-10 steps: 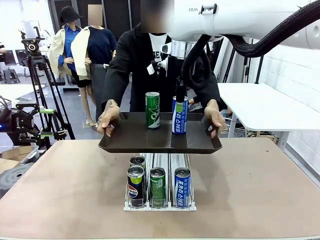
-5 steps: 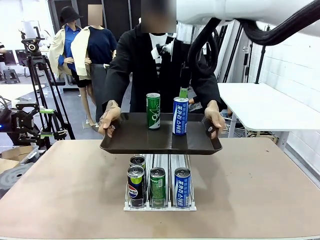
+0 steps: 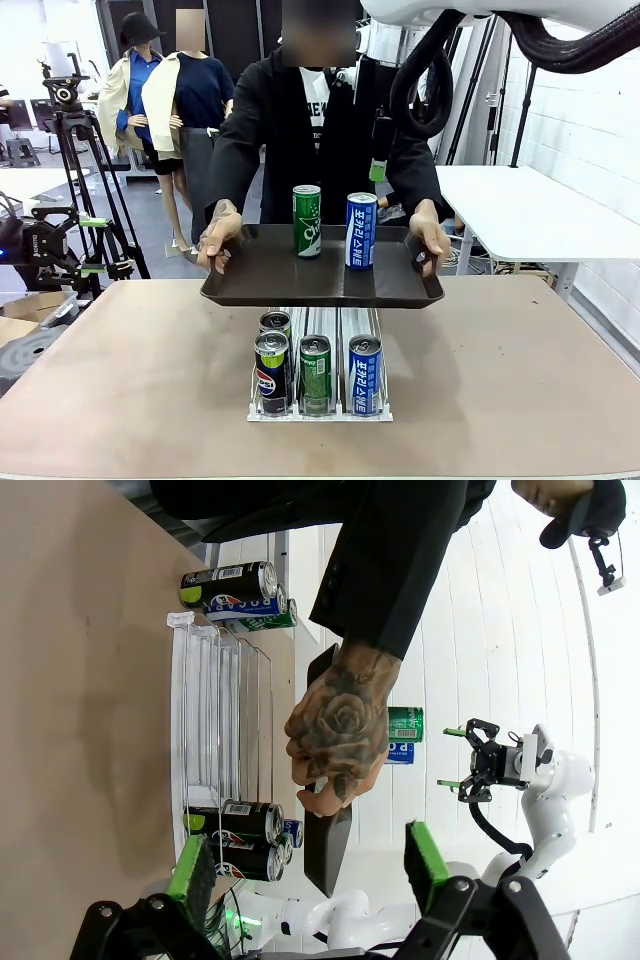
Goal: Retrieve and hand over the desired beverage to the person.
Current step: Place the picked can on the Handle tray extended by the person.
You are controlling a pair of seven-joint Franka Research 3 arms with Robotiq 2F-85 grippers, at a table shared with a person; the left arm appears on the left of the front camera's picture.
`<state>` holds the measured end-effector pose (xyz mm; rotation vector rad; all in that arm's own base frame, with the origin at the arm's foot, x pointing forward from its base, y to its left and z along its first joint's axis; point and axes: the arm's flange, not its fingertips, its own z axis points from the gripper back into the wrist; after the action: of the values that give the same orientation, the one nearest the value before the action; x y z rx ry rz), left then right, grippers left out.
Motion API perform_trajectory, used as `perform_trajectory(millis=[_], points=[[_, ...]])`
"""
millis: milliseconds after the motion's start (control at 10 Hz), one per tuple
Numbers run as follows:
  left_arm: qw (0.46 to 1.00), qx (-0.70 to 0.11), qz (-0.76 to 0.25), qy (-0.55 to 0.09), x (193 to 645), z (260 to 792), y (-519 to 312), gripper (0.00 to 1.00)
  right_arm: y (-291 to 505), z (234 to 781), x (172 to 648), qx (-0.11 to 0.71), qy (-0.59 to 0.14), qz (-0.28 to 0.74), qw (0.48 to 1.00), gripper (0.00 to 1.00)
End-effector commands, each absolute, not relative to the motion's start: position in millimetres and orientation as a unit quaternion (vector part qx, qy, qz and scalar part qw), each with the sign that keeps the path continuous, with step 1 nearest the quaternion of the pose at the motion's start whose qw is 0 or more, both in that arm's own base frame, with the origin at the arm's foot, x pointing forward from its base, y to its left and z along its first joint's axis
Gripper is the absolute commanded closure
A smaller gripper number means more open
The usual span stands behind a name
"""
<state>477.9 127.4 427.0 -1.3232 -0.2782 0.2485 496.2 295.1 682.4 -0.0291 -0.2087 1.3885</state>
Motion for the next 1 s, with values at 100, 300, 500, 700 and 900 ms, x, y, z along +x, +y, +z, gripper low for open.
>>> perform_trajectory(millis=[100,300,500,700,900], points=[[0.771,-0.614,0.112,-0.127,476.9,428.7,127.3,0.00,297.6,683.4,497.4,-0.013,-0.097,0.646,0.757,0.00],[0.771,-0.614,0.112,-0.127,476.9,428.7,127.3,0.00,297.6,683.4,497.4,-0.013,-0.097,0.646,0.757,0.00],[0.771,-0.614,0.112,-0.127,476.9,428.7,127.3,0.00,297.6,683.4,497.4,-0.013,-0.097,0.646,0.757,0.00],[0.771,-0.614,0.112,-0.127,476.9,428.7,127.3,0.00,297.6,683.4,497.4,-0.013,-0.097,0.646,0.757,0.00],[0.771,-0.614,0.112,-0.127,476.9,428.7,127.3,0.00,297.6,683.4,497.4,-0.013,-0.097,0.646,0.757,0.00]])
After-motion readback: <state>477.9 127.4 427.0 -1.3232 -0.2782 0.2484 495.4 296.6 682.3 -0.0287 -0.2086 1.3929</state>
